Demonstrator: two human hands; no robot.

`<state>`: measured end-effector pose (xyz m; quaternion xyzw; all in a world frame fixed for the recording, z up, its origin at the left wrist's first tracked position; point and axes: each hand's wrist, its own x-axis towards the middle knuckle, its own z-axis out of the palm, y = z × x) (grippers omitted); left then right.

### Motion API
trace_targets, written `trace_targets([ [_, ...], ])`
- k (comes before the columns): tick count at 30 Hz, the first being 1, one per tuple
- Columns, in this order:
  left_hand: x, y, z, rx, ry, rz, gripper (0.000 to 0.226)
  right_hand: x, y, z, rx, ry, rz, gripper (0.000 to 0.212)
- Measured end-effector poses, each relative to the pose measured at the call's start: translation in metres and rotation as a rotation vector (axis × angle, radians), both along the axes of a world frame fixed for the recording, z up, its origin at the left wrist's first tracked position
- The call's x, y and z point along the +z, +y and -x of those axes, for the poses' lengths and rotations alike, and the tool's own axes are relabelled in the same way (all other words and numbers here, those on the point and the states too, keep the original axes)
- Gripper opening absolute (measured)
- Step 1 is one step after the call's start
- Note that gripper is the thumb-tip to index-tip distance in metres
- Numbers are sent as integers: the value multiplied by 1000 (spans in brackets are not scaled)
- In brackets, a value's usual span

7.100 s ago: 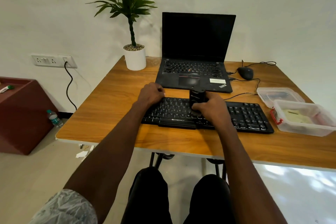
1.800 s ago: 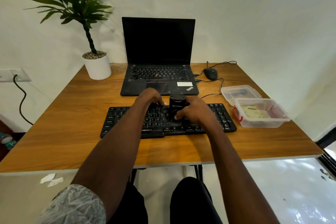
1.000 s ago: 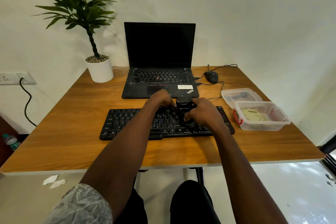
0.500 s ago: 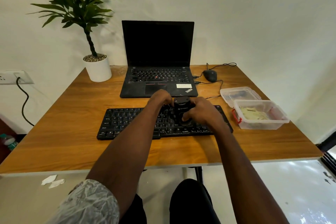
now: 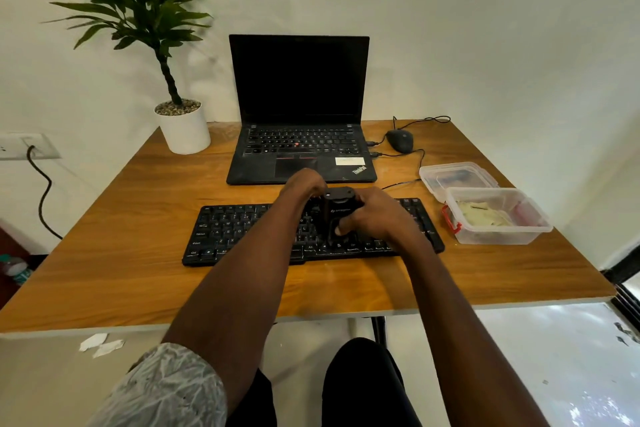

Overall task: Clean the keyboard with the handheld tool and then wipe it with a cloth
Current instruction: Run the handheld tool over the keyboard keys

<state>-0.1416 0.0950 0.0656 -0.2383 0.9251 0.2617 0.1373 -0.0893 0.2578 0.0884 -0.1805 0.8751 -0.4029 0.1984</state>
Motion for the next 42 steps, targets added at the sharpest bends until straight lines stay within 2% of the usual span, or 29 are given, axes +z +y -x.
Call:
trace_targets([
  [5, -1, 0, 1, 54, -27, -118, 56, 1, 46, 20, -196, 96, -129, 46],
  [8, -2, -1, 4, 46, -22, -132, 52, 2, 43, 19, -210, 158, -170, 46],
  [11, 0, -2, 3, 19, -6, -74, 41, -1, 10, 4, -50, 85, -112, 38],
  [13, 1, -2, 2, 25, 16, -56, 39, -5, 0, 1, -29, 61, -54, 34],
  [16, -1, -2, 2, 34, -14, -114, 48, 0, 26, 13, -125, 15, -67, 41],
  [20, -2, -2, 3, 37, -34, -141, 48, 7, 61, 25, -282, 155, -193, 46],
  [24, -3, -2, 4, 29, -14, -102, 47, 3, 24, 13, -114, 111, -151, 43],
  [28, 1, -1, 3, 15, -24, -30, 42, -2, 5, 2, -48, -7, 25, 33],
  [34, 0, -1, 5, 43, -107, -167, 51, 0, 64, 26, -357, 133, -80, 45],
  [36, 1, -1, 6, 43, -111, -170, 53, 2, 58, 23, -313, 149, -81, 43],
  [39, 0, 0, 6, 47, -99, -143, 59, -4, 31, 10, -101, 6, -31, 32],
  [42, -4, 0, 6, 55, -70, -108, 62, -4, 39, 13, -135, -3, 7, 36],
])
